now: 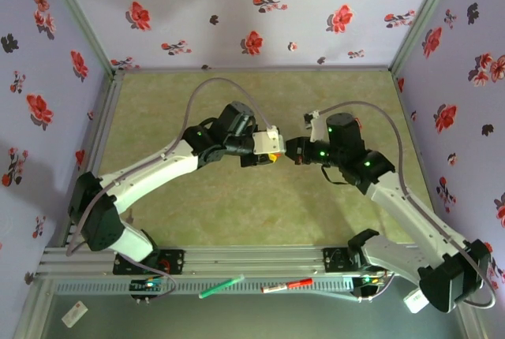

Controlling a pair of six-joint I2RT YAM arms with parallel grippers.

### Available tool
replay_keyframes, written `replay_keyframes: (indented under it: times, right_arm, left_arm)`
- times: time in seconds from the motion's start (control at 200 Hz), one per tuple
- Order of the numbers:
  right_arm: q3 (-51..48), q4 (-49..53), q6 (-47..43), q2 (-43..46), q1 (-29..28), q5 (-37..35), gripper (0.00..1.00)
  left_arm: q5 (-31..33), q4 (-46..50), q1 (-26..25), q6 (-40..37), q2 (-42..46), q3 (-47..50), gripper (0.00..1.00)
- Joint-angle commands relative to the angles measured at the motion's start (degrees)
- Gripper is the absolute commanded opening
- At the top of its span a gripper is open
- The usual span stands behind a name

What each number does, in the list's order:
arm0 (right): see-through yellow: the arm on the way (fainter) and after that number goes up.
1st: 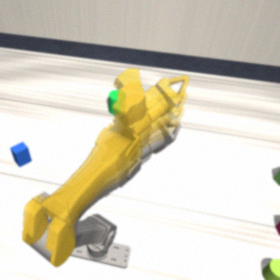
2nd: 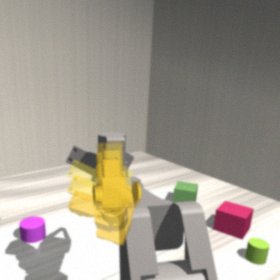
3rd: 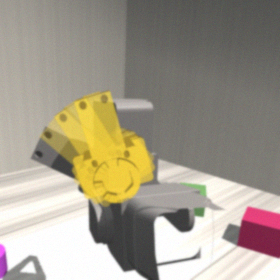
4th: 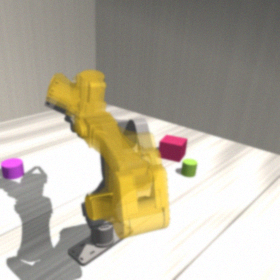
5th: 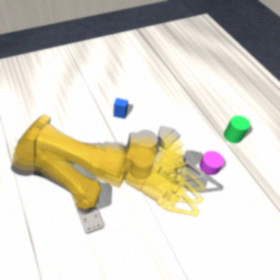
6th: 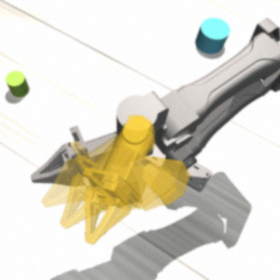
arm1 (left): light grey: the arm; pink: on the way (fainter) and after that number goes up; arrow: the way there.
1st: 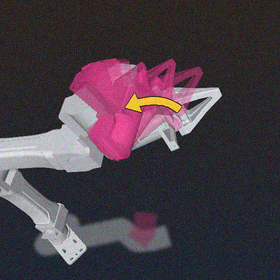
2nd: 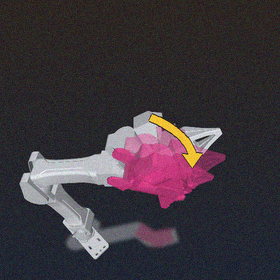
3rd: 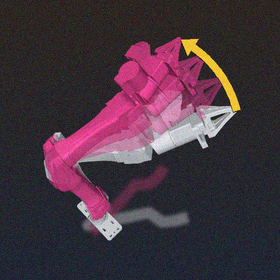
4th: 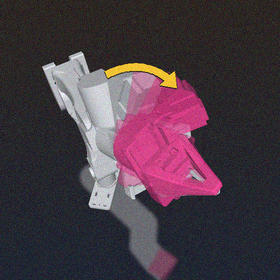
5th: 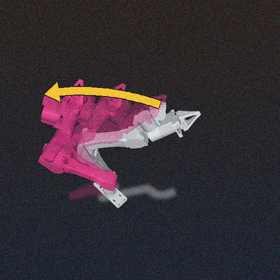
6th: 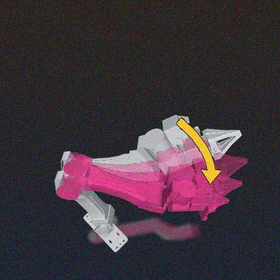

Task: Unlock with the key

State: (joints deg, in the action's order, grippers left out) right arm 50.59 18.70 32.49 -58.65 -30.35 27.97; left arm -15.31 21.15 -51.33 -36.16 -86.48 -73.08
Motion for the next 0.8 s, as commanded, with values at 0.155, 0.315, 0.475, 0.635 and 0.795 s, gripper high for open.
replay_keyframes:
  times: [0.155,0.315,0.475,0.635,0.795]
  right_arm:
    - [-3.45,-6.57,8.04,-2.44,-3.31,1.86,0.0]
    - [-1.75,-7.13,20.34,-6.6,-2.39,2.38,0.0]
    - [-1.21,-15.11,36.94,-8.46,-0.15,5.94,0.0]
    - [-1.82,-20.13,46.19,-9.04,1.38,8.65,0.0]
    - [-3.25,-21.79,48.74,-9.09,1.7,9.08,0.0]
  left_arm:
    - [-7.34,-24.29,-4.15,4.65,3.01,0.37,0.0]
    - [0.81,-34.23,-5.68,3.64,2.02,4.14,0.0]
    - [13.9,-43.34,-8.58,-4.37,-0.49,8.81,0.0]
    - [23.3,-51.81,-9.05,-8.91,-3.37,12.65,0.0]
    - [26.3,-55.79,-9.05,-9.82,-5.51,14.47,0.0]
